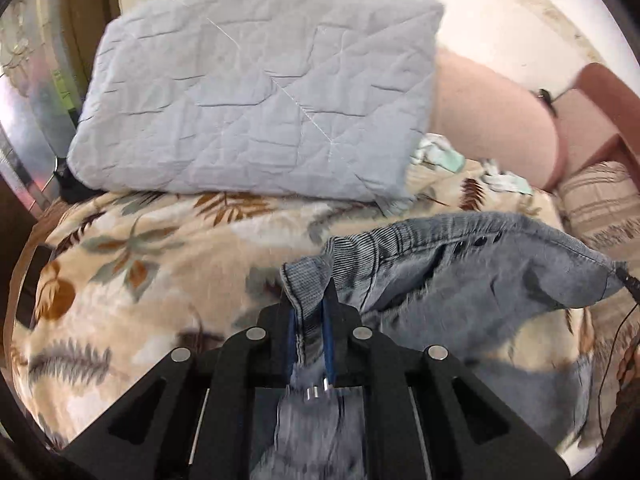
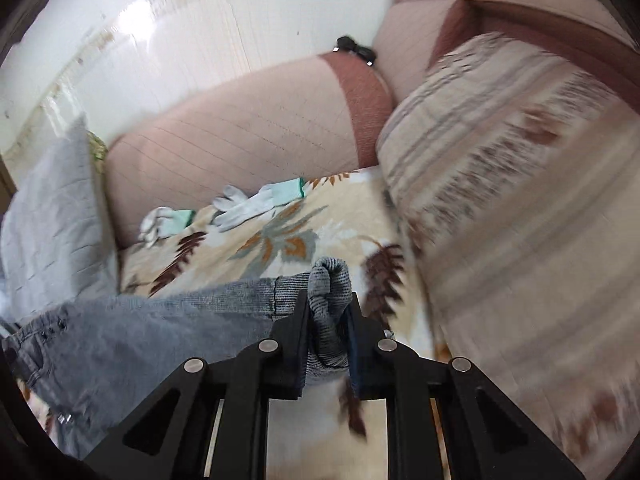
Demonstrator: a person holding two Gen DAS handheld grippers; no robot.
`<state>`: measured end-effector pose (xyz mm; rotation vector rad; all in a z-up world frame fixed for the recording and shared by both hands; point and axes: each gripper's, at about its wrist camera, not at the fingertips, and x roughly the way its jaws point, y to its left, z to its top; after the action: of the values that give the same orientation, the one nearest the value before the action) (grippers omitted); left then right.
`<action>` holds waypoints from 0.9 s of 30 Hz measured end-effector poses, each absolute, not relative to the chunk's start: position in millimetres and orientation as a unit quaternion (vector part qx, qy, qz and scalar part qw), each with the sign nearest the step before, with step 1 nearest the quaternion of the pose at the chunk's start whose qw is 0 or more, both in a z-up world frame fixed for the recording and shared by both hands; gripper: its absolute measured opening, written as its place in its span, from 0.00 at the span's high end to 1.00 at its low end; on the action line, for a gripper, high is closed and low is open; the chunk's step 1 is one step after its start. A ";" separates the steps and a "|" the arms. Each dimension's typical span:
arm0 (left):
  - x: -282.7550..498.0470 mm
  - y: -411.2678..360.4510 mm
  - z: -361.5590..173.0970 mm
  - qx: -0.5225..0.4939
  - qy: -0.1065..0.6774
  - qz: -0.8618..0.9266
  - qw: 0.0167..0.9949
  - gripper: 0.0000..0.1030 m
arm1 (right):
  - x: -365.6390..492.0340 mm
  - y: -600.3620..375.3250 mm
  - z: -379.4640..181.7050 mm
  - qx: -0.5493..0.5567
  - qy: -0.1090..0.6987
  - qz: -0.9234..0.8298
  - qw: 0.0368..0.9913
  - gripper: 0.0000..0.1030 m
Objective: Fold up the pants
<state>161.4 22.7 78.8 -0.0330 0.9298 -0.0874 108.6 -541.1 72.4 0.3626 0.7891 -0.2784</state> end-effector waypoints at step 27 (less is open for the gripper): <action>38.7 68.9 -18.6 -0.178 0.557 -0.111 0.804 0.34 | -65.2 -405.8 -4.5 0.293 0.446 -0.020 0.846 0.31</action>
<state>38.7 68.9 -18.6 -0.3816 1.1927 -0.2370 -65.2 -405.8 -4.5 0.6183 0.9404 -0.0424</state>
